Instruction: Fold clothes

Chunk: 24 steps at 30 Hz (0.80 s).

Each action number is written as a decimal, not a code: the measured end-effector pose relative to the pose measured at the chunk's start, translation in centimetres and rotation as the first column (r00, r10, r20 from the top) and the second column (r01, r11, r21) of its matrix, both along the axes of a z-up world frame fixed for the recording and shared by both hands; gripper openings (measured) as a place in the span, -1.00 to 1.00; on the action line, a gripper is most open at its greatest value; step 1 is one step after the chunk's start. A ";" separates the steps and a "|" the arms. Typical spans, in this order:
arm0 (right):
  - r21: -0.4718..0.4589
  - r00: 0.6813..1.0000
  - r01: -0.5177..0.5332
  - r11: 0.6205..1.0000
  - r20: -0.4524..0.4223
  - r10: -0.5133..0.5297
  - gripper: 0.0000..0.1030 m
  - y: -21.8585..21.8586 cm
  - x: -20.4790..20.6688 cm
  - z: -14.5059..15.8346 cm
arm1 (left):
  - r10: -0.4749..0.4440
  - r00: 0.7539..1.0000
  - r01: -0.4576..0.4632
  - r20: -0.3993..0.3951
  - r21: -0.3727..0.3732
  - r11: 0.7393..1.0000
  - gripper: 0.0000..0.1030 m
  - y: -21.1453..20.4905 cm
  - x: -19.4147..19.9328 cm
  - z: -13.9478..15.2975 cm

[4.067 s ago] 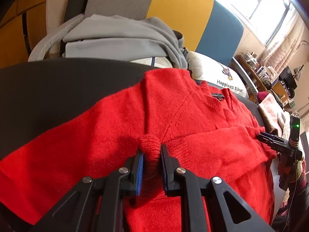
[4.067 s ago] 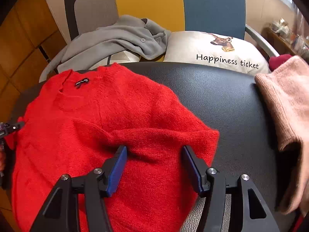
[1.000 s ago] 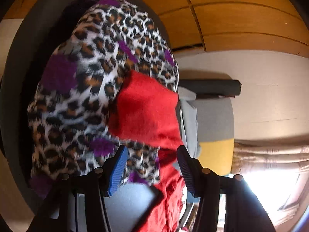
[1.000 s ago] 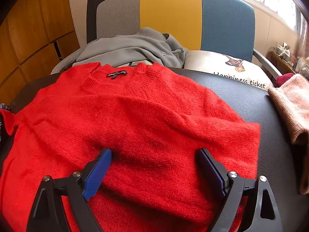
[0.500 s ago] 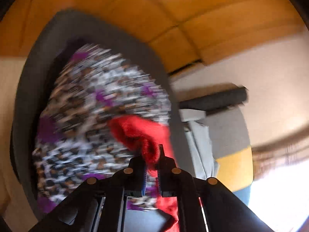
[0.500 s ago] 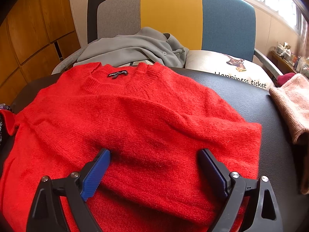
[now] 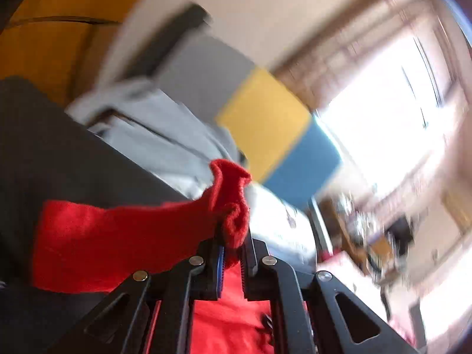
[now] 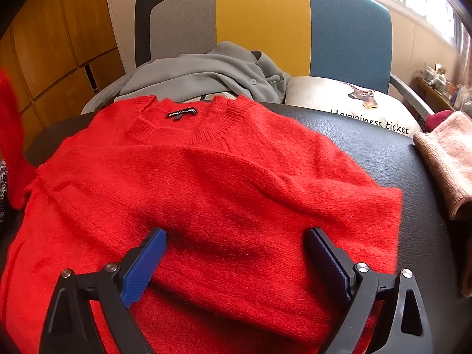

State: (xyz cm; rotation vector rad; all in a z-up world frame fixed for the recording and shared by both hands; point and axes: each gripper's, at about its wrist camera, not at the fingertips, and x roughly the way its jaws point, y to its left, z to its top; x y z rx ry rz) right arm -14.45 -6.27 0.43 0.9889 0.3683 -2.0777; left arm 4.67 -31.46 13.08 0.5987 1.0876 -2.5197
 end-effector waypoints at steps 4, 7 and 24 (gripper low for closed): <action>-0.002 1.000 -0.004 1.000 0.003 0.004 0.93 0.0 0.0 0.0 | -0.164 0.980 0.163 0.114 0.017 0.986 -0.86 4.7 -6.1 -4.9; -0.003 1.000 -0.008 1.000 0.005 0.008 0.95 0.0 0.0 -0.1 | -0.246 0.950 0.239 0.192 0.057 0.969 -0.69 6.5 -8.8 -8.5; -0.007 1.000 -0.010 1.000 0.025 0.010 0.72 -1.0 1.1 2.5 | -0.145 0.968 0.138 0.207 0.047 0.989 -0.48 5.3 3.5 -11.9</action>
